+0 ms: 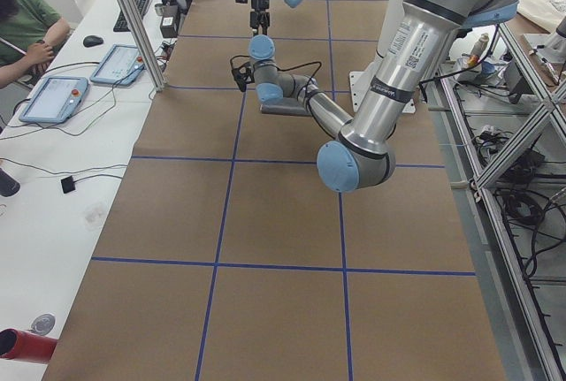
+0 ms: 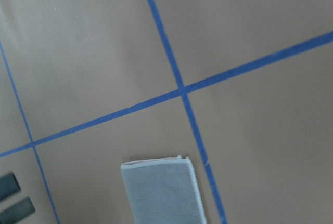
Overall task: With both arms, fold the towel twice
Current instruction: 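Release the strip and raise the right gripper while the left gripper approaches, then lower the left gripper onto the strip's end nearest the robot and close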
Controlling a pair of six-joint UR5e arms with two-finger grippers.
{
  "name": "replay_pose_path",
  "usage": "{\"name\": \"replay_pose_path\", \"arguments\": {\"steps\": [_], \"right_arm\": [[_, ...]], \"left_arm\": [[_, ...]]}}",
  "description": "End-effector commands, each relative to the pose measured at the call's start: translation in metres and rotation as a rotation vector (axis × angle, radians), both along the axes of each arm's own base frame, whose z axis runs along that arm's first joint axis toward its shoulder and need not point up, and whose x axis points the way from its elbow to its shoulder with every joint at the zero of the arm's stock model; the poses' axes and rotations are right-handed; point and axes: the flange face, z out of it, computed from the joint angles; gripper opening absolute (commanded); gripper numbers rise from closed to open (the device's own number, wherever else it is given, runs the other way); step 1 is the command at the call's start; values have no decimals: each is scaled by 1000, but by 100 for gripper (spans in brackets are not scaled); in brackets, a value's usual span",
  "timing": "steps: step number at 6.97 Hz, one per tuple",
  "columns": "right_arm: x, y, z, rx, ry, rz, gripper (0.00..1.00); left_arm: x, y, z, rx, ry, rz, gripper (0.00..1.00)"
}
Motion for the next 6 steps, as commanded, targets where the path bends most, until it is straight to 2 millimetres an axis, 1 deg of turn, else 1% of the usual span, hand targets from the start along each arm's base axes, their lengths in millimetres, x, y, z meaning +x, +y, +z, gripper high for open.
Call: {"name": "replay_pose_path", "arguments": {"steps": [1,2,3,4,6], "right_arm": [[10,-6,8,43,4,-11,100],[10,-5,8,47,3,-13,100],[10,-5,8,47,3,-12,100],[8,-5,8,39,4,-10,100],[7,-7,11,36,10,-11,100]], "left_arm": [[52,84,22,33,-43,15,100],[76,112,30,47,-67,14,100],[78,119,34,45,-72,25,99],[79,121,35,44,-73,28,99],[85,131,37,44,-76,48,99]]}}
